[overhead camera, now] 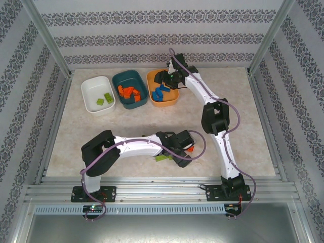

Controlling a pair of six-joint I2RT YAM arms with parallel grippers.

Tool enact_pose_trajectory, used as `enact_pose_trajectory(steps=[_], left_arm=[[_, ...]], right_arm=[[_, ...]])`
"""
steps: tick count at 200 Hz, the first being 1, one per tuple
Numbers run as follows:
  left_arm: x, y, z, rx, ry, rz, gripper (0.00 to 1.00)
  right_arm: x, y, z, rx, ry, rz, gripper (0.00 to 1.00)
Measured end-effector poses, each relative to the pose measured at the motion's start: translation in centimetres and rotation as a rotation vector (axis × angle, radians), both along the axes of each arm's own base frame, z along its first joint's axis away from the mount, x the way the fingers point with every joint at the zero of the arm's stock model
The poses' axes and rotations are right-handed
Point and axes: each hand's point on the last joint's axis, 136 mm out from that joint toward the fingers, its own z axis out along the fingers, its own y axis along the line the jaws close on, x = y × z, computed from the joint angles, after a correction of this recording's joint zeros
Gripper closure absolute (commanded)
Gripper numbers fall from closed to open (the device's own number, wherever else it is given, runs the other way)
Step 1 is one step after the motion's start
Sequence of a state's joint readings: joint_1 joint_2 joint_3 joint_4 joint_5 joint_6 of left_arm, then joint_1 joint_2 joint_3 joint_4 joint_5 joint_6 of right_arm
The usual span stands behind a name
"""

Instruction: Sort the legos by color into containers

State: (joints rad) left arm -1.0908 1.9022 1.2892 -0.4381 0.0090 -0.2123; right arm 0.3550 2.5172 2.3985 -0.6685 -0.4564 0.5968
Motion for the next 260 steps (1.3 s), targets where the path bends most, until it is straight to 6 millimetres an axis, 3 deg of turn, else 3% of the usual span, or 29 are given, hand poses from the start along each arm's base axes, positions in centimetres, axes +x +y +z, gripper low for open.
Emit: enact_pose_trajectory(steps=[31,51,91,122,154,183,220,240,260], left_arm=[[0.3,0.4,-0.8,0.02,0.011,0.0,0.07],[0.4,0.6,-1.9,0.042,0.023,-0.005,0.07],[1.2,0.8,-2.7,0.052,0.037,0.005,0.11],[1.7,0.9,-2.8,0.057,0.043,0.006,0.21],[2.1,1.2,-2.9,0.072,0.044,0.009,0.29],[2.3,1.4,-2.8,0.074,0.046,0.015,0.32],[3.1,2.2,-2.2,0.072,0.06,0.04,0.34],[4.9,3.5,-0.6,0.058,0.049,0.083,0.34],[7.5,5.2,2.3,0.007,0.02,0.15,0.34]], right_arm=[[-0.7,-0.2,0.8,0.006,-0.003,0.003,0.3],[-1.6,-0.5,2.4,0.012,-0.02,0.004,0.28],[-4.3,-2.6,9.6,0.06,-0.128,-0.012,0.26],[-7.8,-6.3,15.6,0.106,-0.234,-0.067,0.25],[-11.7,-9.9,18.5,0.125,-0.302,-0.124,0.24],[-15.6,-12.2,18.1,0.118,-0.303,-0.157,0.23],[-20.1,-15.2,14.6,0.044,-0.234,-0.219,0.22],[-22.6,-17.1,12.0,-0.035,-0.181,-0.261,0.22],[-25.0,-19.1,9.8,-0.115,-0.137,-0.315,0.22]])
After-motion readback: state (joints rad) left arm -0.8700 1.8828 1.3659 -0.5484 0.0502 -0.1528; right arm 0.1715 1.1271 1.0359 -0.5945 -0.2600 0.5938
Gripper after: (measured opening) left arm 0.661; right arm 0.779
